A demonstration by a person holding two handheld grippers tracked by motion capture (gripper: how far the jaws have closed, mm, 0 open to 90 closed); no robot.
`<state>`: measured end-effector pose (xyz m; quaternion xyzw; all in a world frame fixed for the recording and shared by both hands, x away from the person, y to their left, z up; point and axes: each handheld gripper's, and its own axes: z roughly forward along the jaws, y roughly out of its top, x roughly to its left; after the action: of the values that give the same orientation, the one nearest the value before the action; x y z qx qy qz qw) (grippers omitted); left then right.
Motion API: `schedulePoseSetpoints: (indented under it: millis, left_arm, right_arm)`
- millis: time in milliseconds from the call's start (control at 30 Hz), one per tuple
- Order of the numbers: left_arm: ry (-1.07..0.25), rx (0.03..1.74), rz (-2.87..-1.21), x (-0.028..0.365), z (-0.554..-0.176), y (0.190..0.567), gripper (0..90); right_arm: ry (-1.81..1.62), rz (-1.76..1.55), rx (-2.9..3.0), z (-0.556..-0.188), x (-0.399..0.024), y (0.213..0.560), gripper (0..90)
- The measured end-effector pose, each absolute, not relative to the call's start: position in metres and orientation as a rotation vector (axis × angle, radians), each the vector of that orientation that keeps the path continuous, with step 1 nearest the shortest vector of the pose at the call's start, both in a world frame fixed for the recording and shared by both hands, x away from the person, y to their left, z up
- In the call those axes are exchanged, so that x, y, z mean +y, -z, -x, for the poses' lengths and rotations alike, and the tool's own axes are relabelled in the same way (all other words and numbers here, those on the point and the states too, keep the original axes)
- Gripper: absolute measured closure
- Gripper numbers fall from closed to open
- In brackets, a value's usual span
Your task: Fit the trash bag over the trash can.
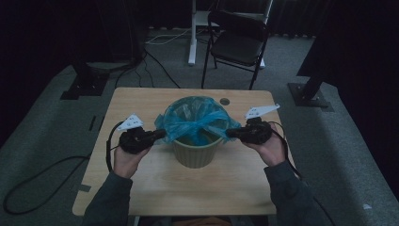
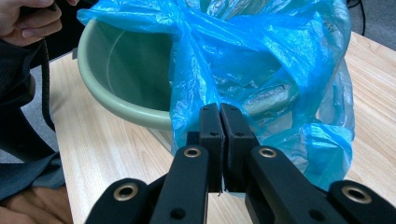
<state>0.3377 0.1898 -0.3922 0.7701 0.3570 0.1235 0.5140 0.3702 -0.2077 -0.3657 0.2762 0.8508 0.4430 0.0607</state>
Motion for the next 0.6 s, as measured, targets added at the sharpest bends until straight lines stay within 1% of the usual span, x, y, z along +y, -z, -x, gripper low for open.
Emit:
schedulePoseSetpoints:
  millis: [600]
  left_arm:
    - [-0.267, 0.852, -1.844, 0.1902, -0.3328, 0.3985, 88.2]
  right_arm:
    - [-1.352, -0.824, 2.599, -0.3641, -0.2092, 0.3719, 88.7]
